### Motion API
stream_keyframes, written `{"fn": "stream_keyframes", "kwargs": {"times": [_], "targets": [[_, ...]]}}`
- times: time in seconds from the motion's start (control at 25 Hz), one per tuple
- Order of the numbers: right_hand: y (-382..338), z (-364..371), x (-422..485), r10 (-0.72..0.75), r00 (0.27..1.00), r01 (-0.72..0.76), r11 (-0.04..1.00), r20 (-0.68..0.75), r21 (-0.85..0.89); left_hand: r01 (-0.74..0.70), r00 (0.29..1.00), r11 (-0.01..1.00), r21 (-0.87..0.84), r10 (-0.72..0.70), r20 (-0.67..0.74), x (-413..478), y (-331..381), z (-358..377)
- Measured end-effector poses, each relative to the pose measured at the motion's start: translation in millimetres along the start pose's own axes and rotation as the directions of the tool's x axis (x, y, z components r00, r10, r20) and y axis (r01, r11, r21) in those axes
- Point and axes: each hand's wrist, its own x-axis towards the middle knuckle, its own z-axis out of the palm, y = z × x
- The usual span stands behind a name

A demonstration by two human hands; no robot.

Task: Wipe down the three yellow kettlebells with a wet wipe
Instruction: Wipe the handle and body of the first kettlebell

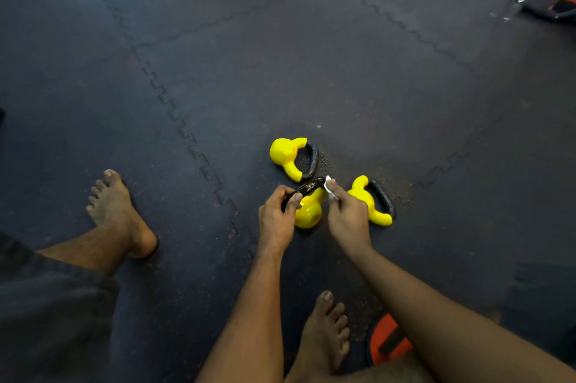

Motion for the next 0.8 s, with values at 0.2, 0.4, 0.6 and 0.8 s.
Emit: {"fn": "stream_keyframes", "kwargs": {"times": [0.2, 0.4, 0.6, 0.8], "targets": [[-25.5, 17.8, 21.9, -0.009, 1.000, 0.009, 0.996, -0.002, -0.087, -0.018, 1.000, 1.000, -0.008, 0.018, -0.020, -2.1, 0.7, 1.4], [-4.2, 7.6, -14.6, -0.340, 0.923, 0.359, 0.930, 0.177, -0.084, -0.024, 1.000, 0.999, -0.023, 0.024, -0.010, -1.4, 1.8, -0.2], [-13.7, 3.4, 24.5, 0.118, 0.992, -0.121, 0.991, -0.053, -0.064, -0.031, 1.000, 1.000, 0.000, 0.031, 0.003, -4.0, 2.4, 5.9], [-30.2, 11.9, 5.9, -0.160, 0.983, 0.167, 0.984, 0.094, -0.066, -0.036, 0.999, 0.999, -0.004, 0.036, -0.022, -0.2, -1.4, 4.5]]}}
